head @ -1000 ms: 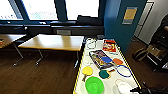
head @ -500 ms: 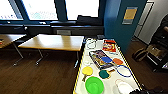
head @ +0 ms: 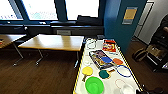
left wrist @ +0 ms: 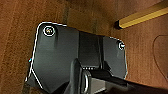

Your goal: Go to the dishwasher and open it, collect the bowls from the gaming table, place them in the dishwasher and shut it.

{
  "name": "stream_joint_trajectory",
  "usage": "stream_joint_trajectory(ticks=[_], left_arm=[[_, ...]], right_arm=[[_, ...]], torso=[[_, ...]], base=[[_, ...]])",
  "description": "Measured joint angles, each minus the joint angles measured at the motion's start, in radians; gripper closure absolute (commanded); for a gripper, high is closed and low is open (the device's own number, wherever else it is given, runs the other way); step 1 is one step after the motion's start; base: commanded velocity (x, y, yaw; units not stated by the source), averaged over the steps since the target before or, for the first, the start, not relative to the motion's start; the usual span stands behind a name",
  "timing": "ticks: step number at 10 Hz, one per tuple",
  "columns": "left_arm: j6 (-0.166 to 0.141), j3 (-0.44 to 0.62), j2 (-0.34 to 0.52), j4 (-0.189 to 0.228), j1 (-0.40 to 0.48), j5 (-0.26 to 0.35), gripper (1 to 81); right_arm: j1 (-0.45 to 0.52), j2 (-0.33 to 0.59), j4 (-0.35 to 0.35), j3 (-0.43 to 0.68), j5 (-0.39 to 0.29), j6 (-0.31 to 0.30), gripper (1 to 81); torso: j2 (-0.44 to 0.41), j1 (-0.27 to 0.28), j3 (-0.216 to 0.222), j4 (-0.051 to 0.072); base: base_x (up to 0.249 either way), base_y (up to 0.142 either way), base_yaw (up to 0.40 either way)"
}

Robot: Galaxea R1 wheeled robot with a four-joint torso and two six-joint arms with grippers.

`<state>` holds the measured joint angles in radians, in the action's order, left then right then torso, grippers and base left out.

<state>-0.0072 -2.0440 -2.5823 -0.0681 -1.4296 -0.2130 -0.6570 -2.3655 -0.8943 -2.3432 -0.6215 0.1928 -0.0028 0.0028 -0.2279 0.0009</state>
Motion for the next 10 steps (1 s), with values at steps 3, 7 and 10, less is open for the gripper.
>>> stream_joint_trajectory(ticks=[3,7,10], left_arm=[[0.000,0.000,0.000,0.000,0.000,0.000,1.0],[0.000,-0.001,-0.008,0.000,0.000,0.000,1.0],[0.000,-0.001,-0.019,0.000,0.000,-0.008,1.0]], right_arm=[[-0.003,0.000,-0.008,0.000,0.001,0.000,81.1],[-0.003,0.058,-0.020,0.103,0.009,0.001,81.1],[0.005,0.181,-0.038,0.229,0.012,0.000,81.1]], torso=[[0.000,0.000,0.000,0.000],[0.000,0.000,0.000,0.000],[0.000,0.000,0.000,0.000]], base=[[0.000,0.000,0.000],[0.000,0.000,0.000],[0.000,0.000,0.000]])
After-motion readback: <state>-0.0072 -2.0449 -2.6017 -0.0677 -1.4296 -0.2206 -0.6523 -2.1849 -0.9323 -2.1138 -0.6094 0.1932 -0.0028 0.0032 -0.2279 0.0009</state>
